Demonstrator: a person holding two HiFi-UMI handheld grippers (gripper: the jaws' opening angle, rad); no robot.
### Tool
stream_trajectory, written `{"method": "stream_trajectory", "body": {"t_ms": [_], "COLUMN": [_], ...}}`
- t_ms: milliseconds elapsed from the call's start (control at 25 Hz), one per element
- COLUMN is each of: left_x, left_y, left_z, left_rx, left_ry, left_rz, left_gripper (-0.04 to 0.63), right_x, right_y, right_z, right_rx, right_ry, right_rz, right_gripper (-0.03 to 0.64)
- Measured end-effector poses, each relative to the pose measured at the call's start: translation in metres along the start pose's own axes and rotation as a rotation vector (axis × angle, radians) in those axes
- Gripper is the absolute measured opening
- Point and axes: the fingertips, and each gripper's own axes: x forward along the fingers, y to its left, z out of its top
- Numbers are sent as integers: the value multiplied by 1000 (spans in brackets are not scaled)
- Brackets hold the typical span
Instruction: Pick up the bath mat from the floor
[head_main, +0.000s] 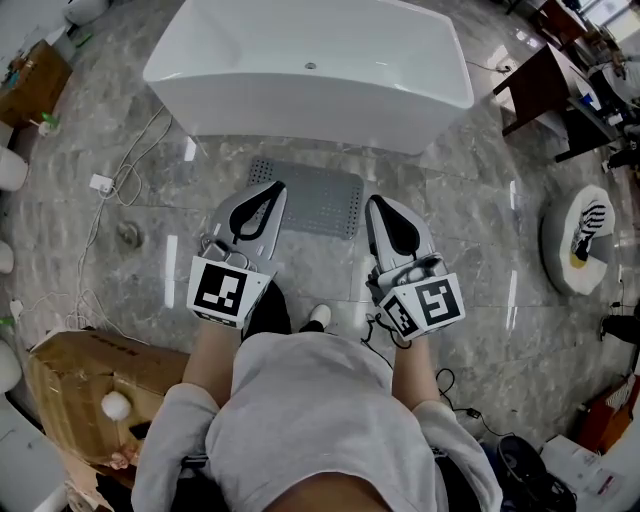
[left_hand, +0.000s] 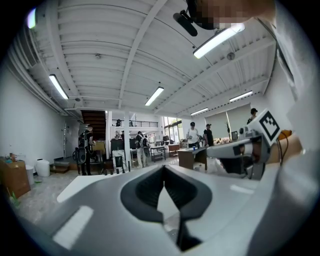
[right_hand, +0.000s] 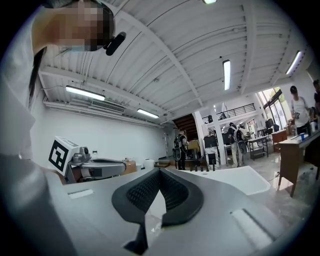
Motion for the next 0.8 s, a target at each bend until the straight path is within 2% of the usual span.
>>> {"method": "stream_trajectory", "body": {"t_ms": [360, 800], "left_x": [29, 53], "left_y": [71, 135], "left_z": [-4, -19], "left_rx": [5, 7], "left_ry": [-5, 1], "left_rz": [-65, -152], "left_gripper": [0, 0], "right_x": [72, 134], "right_y": [5, 13], "right_z": [5, -3], "right_rx": [3, 18], "right_ry": [4, 21], "right_rz": [-58, -146], "right_gripper": [0, 0]}}
